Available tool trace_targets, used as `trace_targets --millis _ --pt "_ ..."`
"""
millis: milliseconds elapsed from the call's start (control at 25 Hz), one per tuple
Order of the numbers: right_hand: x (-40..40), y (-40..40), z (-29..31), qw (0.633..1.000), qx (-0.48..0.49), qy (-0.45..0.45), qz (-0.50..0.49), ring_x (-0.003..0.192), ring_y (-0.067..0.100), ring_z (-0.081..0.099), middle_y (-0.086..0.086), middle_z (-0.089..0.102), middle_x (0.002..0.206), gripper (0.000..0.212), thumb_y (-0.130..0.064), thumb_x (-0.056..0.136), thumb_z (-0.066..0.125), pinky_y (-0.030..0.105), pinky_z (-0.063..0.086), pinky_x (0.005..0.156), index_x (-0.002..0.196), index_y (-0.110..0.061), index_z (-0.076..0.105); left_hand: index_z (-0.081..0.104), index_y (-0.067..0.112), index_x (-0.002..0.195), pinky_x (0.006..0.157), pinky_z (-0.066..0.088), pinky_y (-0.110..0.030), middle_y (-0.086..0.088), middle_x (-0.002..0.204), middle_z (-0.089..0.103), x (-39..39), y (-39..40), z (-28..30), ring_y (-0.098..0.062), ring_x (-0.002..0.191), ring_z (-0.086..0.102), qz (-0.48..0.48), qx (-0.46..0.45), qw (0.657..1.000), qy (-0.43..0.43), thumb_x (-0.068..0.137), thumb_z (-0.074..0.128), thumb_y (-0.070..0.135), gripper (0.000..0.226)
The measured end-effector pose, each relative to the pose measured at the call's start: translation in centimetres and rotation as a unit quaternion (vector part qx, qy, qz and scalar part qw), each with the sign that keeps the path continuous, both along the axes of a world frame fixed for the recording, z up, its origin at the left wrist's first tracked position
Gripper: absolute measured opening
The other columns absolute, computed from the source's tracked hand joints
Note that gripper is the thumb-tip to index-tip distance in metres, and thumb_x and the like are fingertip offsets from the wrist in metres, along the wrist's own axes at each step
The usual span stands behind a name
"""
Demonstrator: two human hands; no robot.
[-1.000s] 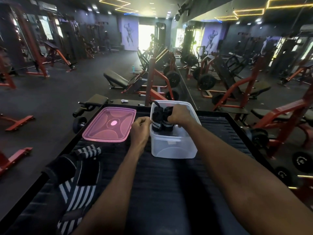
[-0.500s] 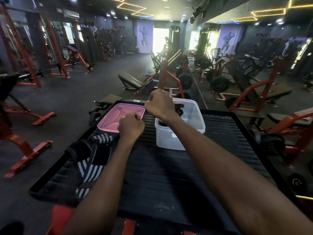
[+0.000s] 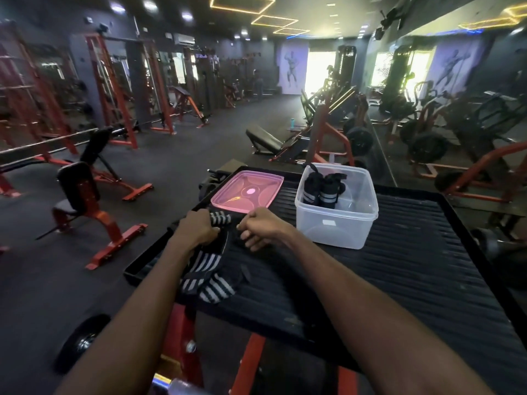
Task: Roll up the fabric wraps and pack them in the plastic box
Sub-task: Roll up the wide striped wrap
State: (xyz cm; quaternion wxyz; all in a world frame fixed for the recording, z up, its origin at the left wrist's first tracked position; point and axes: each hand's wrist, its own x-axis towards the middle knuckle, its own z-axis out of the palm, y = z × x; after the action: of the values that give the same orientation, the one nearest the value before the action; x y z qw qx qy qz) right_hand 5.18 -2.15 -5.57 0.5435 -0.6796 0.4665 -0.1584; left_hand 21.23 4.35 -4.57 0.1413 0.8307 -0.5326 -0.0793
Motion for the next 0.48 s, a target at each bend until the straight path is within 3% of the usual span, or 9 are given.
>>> trace_targets --millis 200,320,400,480 --pt "-0.1 1.6 -1.6 0.992 0.04 -0.095 -0.071 0.058 0.022 0.058 0.009 0.057 0.08 0.025 -0.032 0.098 0.056 0.035 0.053 0.06 0.083 -0.013 0.058 0.069 0.013 0.101 0.075 0.039 -0.02 -0.002 0.087 0.068 -1.9 1.2 0.3 -0.02 0.084 0.063 -0.013 -0.155 0.981 0.116 0.082 0.072 0.011 0.019" --pt "-1.0 1.6 -1.7 0.984 0.09 -0.117 -0.102 0.061 0.023 0.061 0.008 0.064 0.083 0.034 -0.044 0.093 0.057 0.031 0.053 0.059 0.102 -0.012 0.066 0.07 0.02 0.096 0.079 0.051 -0.027 0.002 0.075 0.065 -2.8 1.1 1.4 -0.016 0.076 0.062 -0.031 -0.192 0.951 0.241 0.08 0.076 0.009 0.02" --pt "-1.6 1.6 -1.5 0.966 0.138 -0.177 -0.126 0.069 0.024 0.065 0.009 0.069 0.088 0.037 -0.04 0.093 0.06 0.033 0.056 0.061 0.115 -0.011 0.066 0.069 0.017 0.101 0.074 0.055 -0.028 0.001 0.078 0.066 -3.5 1.4 1.9 -0.014 0.074 0.062 -0.038 -0.208 0.919 0.333 0.085 0.073 0.008 0.019" --pt "-2.2 1.1 -1.2 0.936 0.181 -0.261 -0.15 0.086 0.028 0.072 0.015 0.074 0.103 0.029 -0.023 0.095 0.059 0.041 0.06 0.069 0.118 -0.005 0.066 0.065 0.013 0.109 0.055 0.051 -0.026 -0.001 0.081 0.066 -4.1 1.7 1.9 -0.012 0.063 0.06 -0.02 -0.214 0.882 0.419 0.094 0.063 0.014 0.015"
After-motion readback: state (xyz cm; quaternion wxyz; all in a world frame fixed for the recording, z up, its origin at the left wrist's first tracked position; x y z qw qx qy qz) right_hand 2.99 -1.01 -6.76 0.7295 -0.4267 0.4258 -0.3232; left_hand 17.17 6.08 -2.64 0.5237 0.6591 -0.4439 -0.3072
